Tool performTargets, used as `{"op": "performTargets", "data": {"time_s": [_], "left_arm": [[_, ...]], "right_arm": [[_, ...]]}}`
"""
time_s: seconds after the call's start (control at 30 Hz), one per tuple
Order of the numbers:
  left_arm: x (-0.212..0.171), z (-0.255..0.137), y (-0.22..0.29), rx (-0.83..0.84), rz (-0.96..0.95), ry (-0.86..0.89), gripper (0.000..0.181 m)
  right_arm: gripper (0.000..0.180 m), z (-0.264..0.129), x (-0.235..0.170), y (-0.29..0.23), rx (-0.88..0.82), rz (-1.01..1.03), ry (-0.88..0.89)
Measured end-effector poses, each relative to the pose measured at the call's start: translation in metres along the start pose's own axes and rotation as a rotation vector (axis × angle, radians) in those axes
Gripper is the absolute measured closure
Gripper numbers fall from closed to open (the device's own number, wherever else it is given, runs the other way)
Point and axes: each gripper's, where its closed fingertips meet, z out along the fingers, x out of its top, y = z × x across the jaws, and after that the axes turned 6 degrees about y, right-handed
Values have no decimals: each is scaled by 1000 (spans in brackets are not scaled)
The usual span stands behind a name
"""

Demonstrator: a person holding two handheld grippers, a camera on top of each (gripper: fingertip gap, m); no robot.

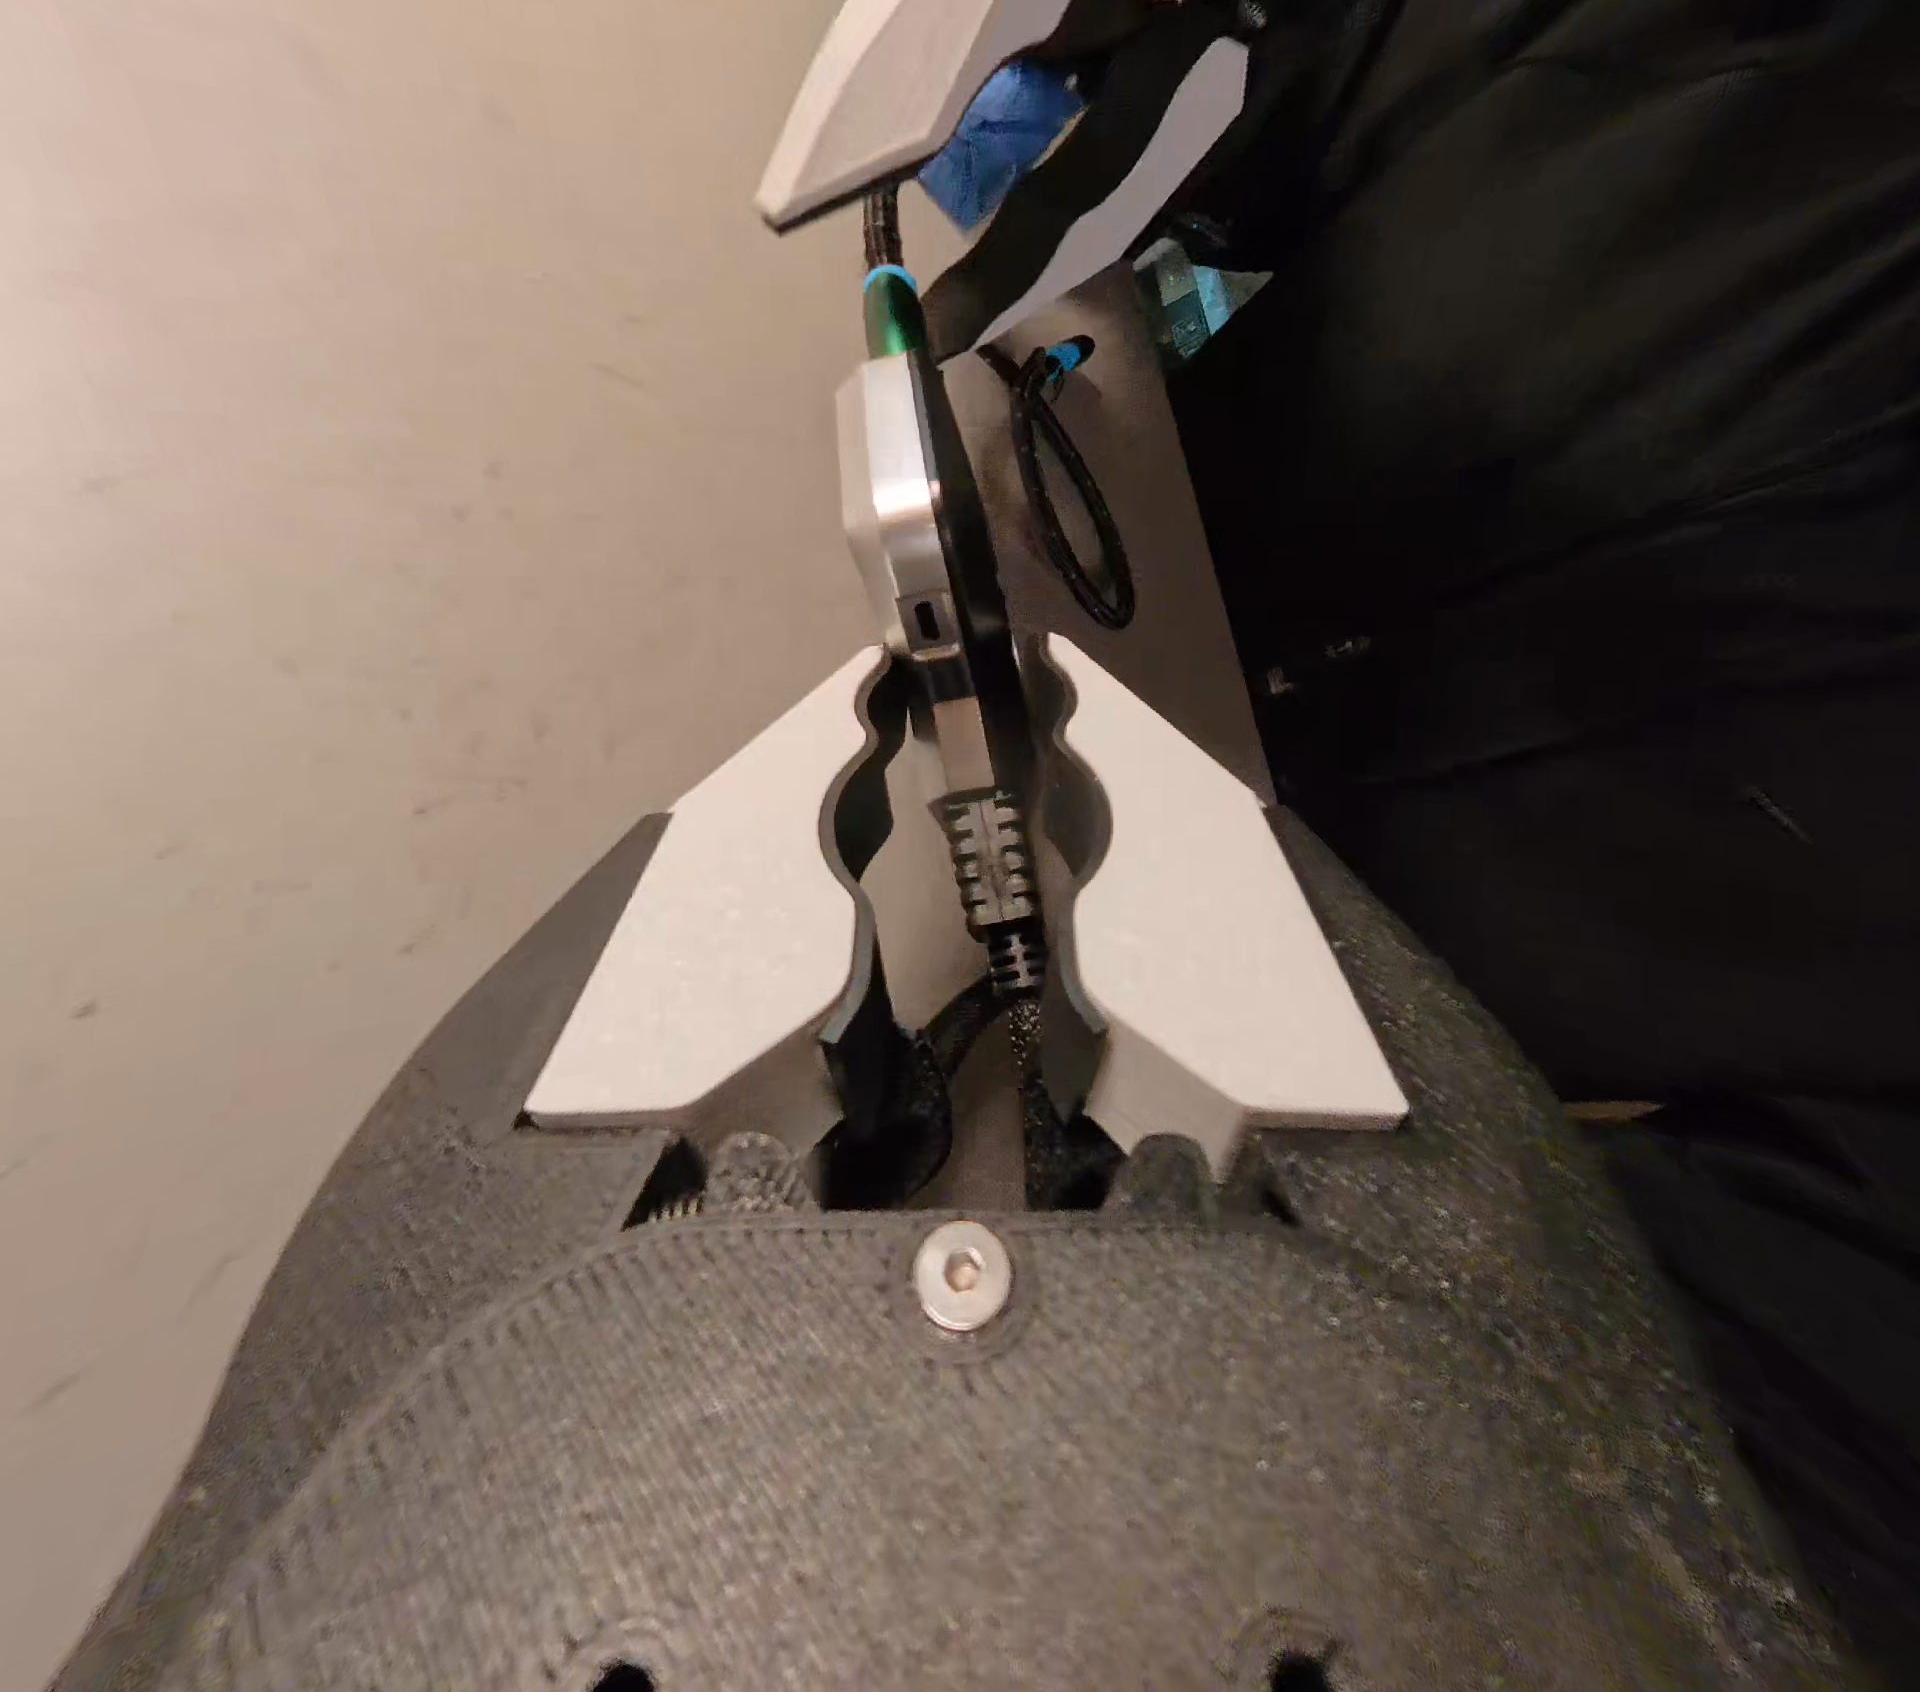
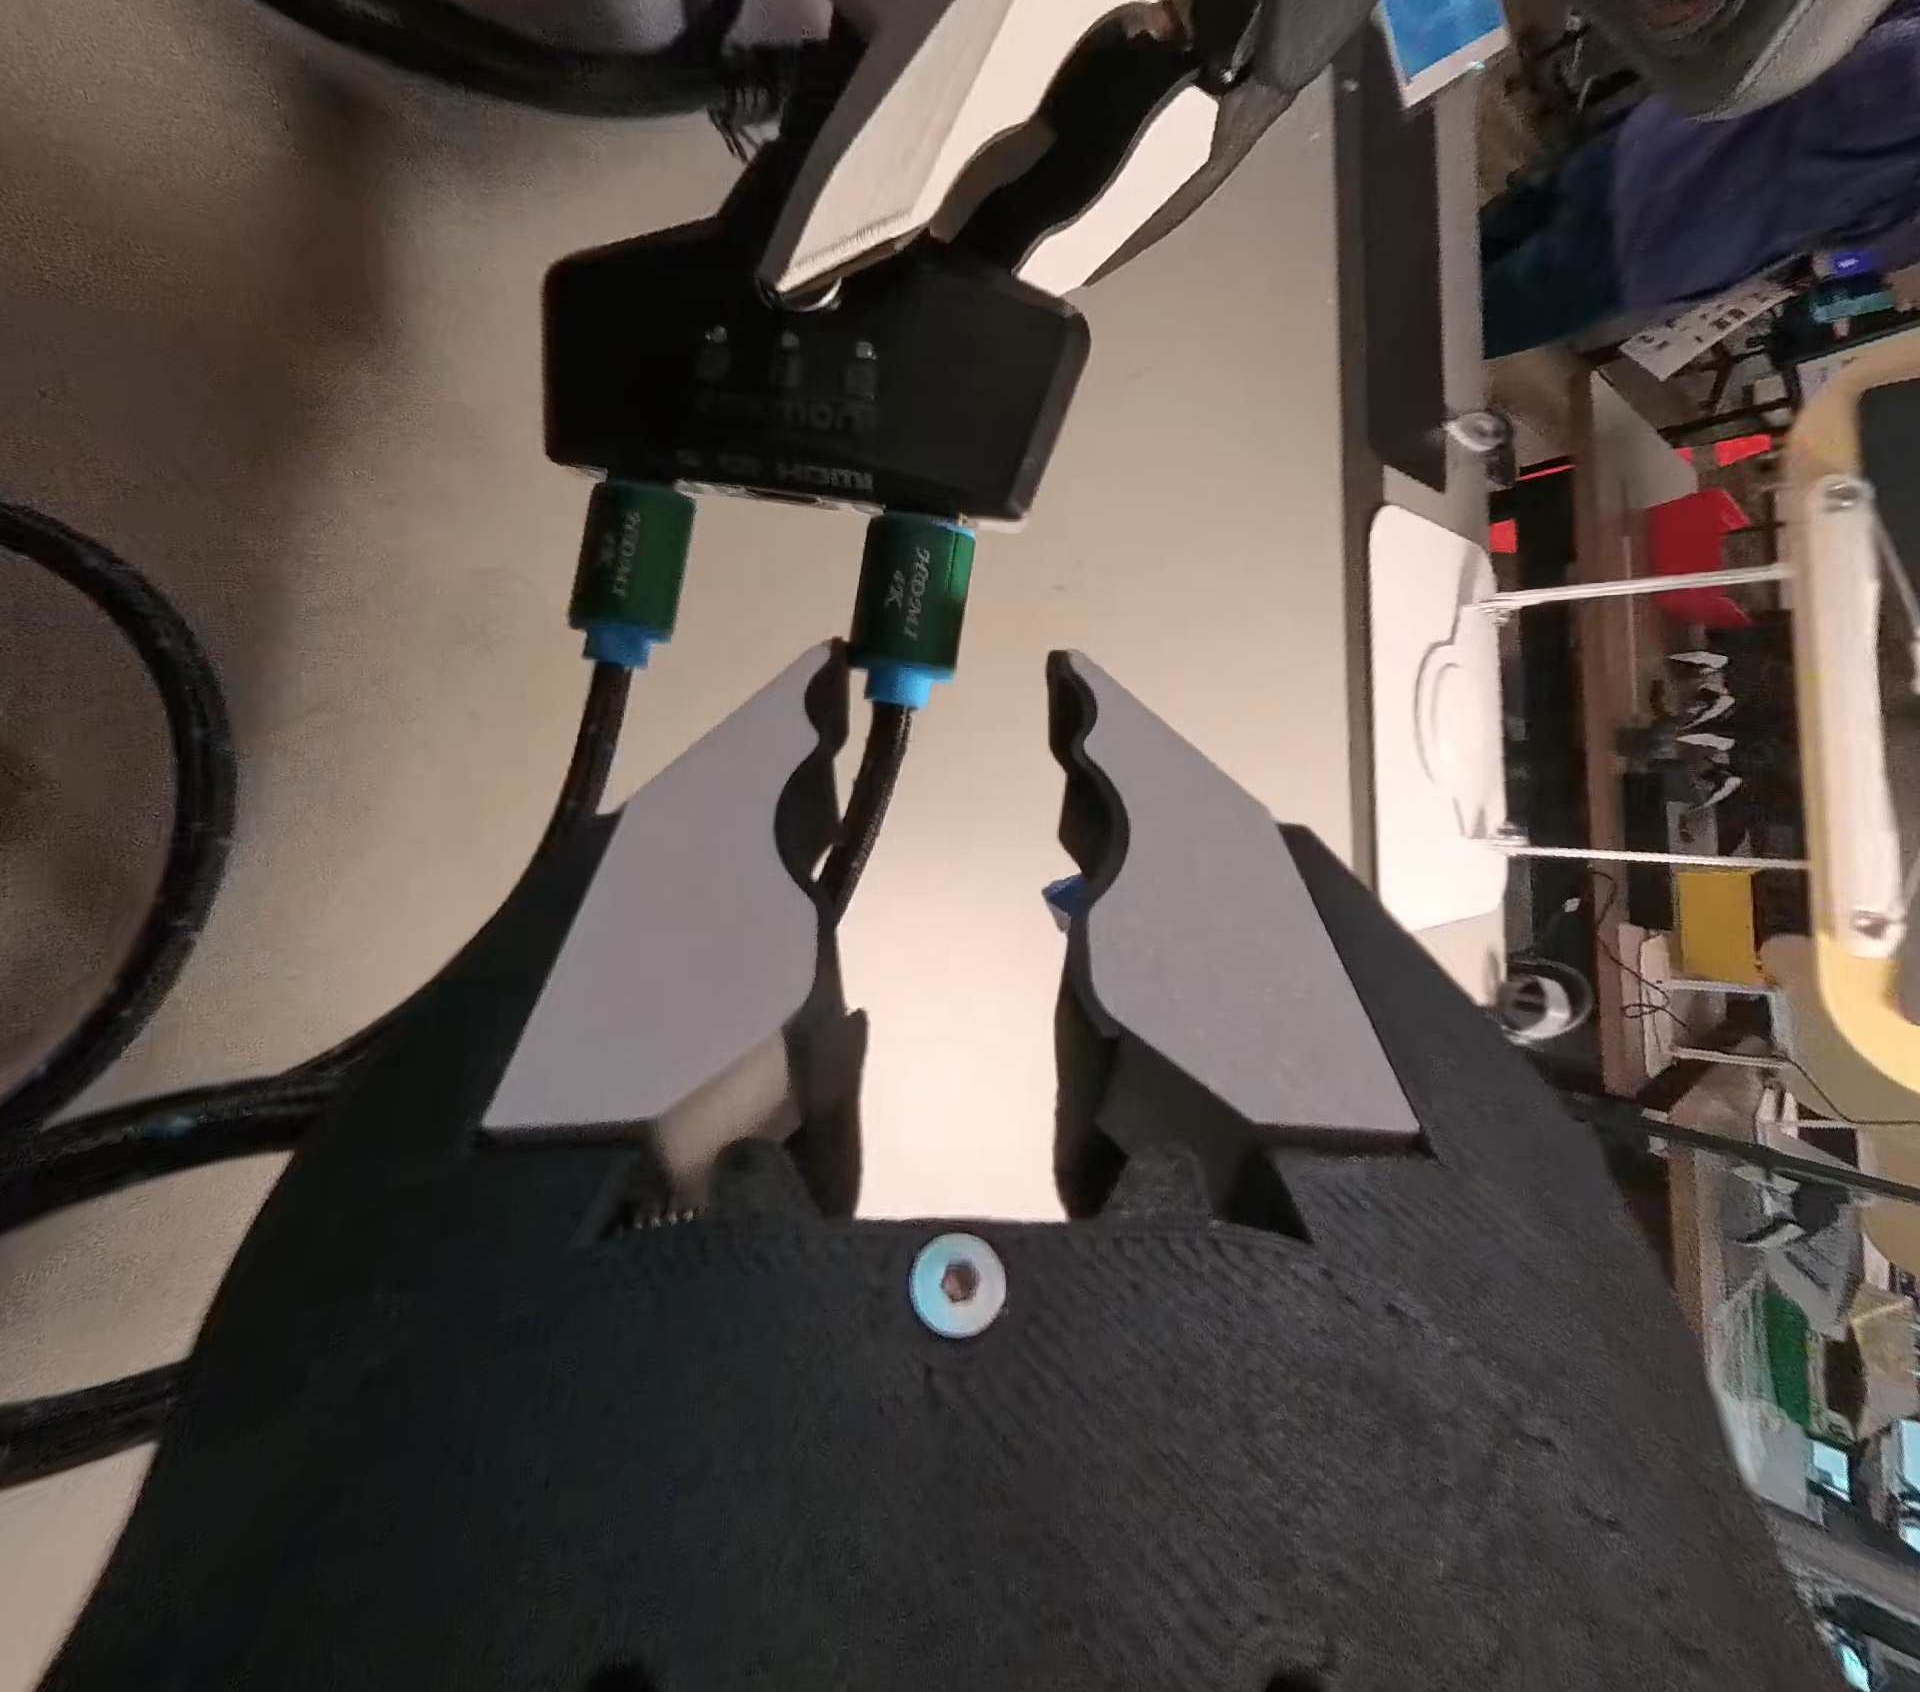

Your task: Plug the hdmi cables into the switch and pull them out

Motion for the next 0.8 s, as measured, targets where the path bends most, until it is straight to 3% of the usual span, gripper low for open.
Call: {"op": "performTargets", "data": {"time_s": [0.17, 0.47, 0.8], "left_arm": [[-9, 10, -11, -1, -51, 77, 157], [-3, 30, -12, 183, -70, 218, 150], [1, 44, -19, 287, -86, 353, 158]], "right_arm": [[159, 9, -9, -16, 5, -37, 78], [160, 12, -8, -32, 16, -27, 237], [160, 7, -15, -34, 8, -18, 292]]}}
